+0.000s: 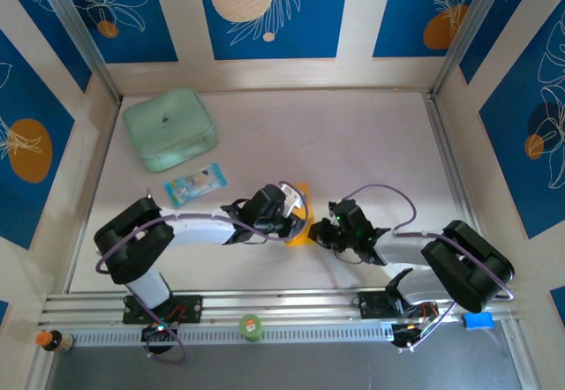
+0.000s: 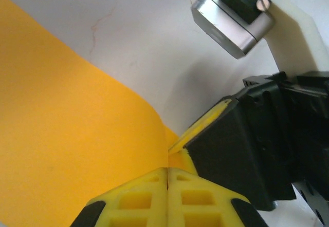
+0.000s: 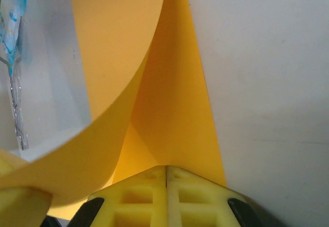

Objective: Fold a paper plane with a square sheet of paper (pick it up from the middle)
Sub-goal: Fold the triangle a second time at the center of the table.

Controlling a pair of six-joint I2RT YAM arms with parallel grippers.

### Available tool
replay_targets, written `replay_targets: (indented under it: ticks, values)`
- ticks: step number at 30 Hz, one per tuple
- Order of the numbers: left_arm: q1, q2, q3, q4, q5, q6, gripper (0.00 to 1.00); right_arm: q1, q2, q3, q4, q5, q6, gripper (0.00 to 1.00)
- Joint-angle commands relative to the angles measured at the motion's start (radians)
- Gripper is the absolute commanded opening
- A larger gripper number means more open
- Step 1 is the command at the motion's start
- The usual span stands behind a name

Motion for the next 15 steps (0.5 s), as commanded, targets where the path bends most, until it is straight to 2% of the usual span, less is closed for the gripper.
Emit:
replay_targets:
  ticks: [1,15]
  values:
    - [0.016,0.024,-0.001,0.038,0.036,-0.026,0.02,-0.012,0.012,0.003,-0.107,0.004,-0.035,0.0]
    - [0.039,0.043,-0.003,0.023,0.019,-0.007,0.03,-0.024,-0.002,0.014,-0.148,-0.008,-0.044,0.0]
